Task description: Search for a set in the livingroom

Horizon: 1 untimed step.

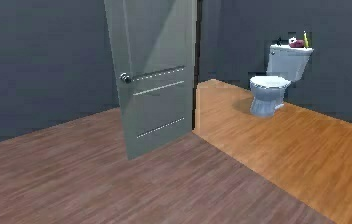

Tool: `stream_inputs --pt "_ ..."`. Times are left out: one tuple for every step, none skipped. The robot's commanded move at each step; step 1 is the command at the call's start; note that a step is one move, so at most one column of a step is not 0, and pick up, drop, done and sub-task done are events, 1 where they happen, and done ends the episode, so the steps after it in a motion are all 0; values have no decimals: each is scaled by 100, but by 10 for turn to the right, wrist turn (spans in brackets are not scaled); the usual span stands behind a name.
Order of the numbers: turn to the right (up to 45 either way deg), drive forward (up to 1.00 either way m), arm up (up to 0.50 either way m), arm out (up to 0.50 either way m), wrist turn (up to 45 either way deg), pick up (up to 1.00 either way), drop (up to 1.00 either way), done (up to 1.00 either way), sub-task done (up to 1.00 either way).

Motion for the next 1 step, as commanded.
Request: stream_inputs --pt "60 0 0 0 0 0 0 0 0"
